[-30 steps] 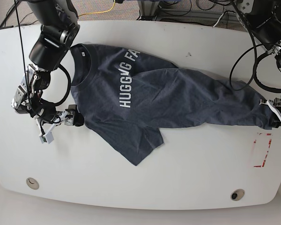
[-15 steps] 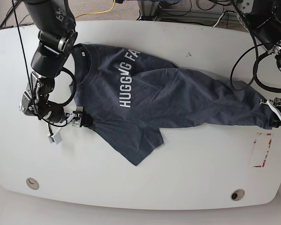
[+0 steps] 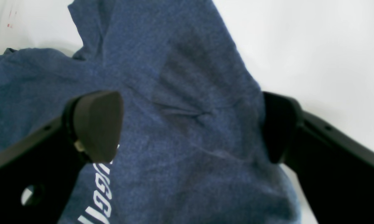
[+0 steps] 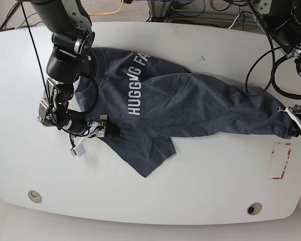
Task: Layout the t-shirt on the table in an organized manner, then fold the t-shirt properly
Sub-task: 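Release the collar and regrasp the t-shirt's side edge with the right gripper, then lift the t-shirt with both grippers and stretch it between them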
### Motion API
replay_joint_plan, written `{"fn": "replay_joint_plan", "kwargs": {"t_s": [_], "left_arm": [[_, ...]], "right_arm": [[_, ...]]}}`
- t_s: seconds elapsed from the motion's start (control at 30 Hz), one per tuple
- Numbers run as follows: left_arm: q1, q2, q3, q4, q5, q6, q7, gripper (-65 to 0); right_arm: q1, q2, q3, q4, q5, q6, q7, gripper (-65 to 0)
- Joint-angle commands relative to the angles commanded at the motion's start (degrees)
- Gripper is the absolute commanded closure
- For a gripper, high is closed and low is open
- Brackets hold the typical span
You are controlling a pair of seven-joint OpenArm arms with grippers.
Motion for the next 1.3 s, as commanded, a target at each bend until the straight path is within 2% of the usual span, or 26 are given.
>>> {"fn": "replay_joint_plan", "kwargs": {"t_s": [0.17, 0.2, 0.3, 0.37, 0.57, 0.67, 0.8, 1.03, 1.3], "left_arm": [[0.0, 0.0, 0.0, 0.0, 0.0, 0.0, 0.0, 0.0], [0.0, 0.0, 0.0, 0.0, 0.0, 0.0, 0.0, 0.0], [0.0, 0.0, 0.0, 0.0, 0.0, 0.0, 0.0, 0.0], [-0.09, 0.0, 0.0, 0.0, 0.0, 0.0, 0.0, 0.0], [-0.26, 0.09, 0.0, 0.0, 0.0, 0.0, 0.0, 0.0], [-0.44, 0.09, 0.0, 0.0, 0.0, 0.0, 0.0, 0.0], [-0.62, 0.09, 0.62, 0.0, 0.0, 0.0, 0.0, 0.0], [-4.4, 0.97, 3.34, -0.09, 0.18, 0.0, 0.0, 0.0], [-14.68, 3.25, 5.1, -0.09, 0.26, 0.0, 0.0, 0.0]], "right_arm": [[0.26, 0.0, -0.09, 0.0, 0.0, 0.0, 0.0, -36.3], [0.7, 0.0, -0.09, 0.0, 0.0, 0.0, 0.0, -29.5], [1.05, 0.09, -0.09, 0.0, 0.0, 0.0, 0.0, -18.5], [1.05, 0.18, -0.09, 0.0, 0.0, 0.0, 0.0, -14.3], [1.05, 0.26, -0.18, 0.0, 0.0, 0.0, -0.18, -9.7], [1.05, 0.26, -0.26, 0.09, 0.0, 0.0, -0.26, 0.0], [1.23, 0.35, -0.26, 1.85, 0.09, 0.0, -1.93, 0.0], [1.23, 0.35, -0.26, 15.3, 0.09, 0.0, -7.38, 0.0], [6.95, 0.88, -0.26, 24.79, 0.09, 0.0, -13.1, 0.0]]}}
